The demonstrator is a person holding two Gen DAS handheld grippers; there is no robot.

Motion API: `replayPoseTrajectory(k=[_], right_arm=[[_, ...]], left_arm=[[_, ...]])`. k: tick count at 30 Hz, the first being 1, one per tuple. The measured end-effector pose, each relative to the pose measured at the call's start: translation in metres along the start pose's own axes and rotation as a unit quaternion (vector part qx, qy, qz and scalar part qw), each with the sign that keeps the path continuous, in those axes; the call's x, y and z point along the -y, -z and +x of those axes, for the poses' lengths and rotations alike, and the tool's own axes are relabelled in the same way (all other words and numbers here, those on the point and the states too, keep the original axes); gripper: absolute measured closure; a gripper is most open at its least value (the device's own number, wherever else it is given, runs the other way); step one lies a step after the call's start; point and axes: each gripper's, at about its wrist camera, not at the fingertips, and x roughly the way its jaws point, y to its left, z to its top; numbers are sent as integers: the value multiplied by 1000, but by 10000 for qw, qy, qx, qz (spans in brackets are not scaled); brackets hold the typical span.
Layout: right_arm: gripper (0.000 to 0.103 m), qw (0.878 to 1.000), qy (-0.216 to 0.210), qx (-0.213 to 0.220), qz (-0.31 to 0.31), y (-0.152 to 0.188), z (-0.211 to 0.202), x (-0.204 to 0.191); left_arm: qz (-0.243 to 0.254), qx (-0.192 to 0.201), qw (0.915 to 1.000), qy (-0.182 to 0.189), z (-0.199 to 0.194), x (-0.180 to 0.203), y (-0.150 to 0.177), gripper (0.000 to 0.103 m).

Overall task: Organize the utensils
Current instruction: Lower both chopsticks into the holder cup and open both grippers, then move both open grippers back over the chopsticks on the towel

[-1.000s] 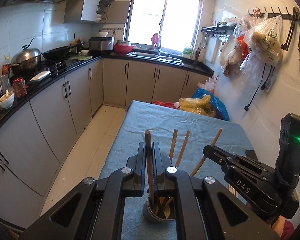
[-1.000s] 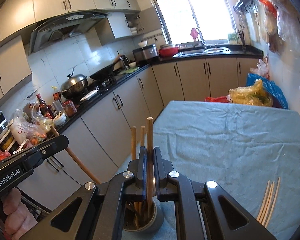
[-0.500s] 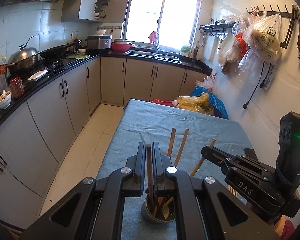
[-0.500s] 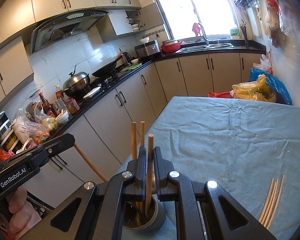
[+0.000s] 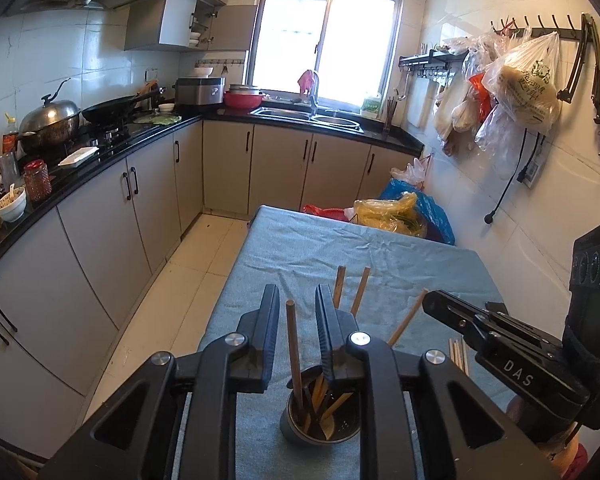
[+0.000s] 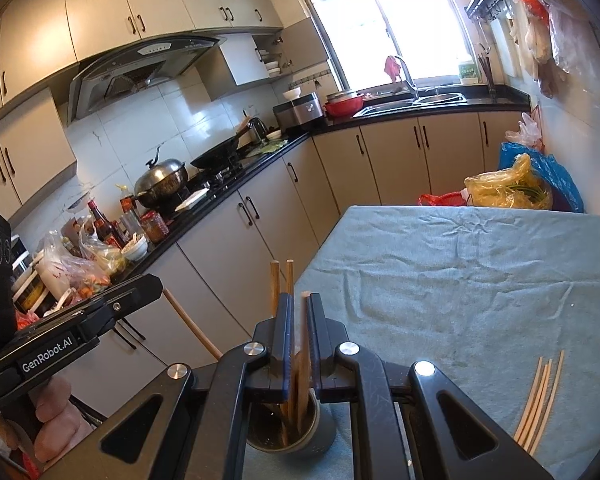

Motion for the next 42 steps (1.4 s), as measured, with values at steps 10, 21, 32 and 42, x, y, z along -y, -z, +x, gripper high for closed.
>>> replayPoseTrajectory(k=[10,21,32,42], right_arm=[[87,9996,-97,193,159,-2,-29,8],[86,9980,43,365,520,7,-62,42],[86,9918,534,369,1103,33,-89,114],[86,9800,981,282,1710,72,-113,186]], left_arm=[[123,180,9998,-3,-19,14,1,83],[585,324,9974,281,-38,60,12,75],[985,-44,9931,636,-20,115,37,74],[1292,-629,9857,886,17,163,67,73]])
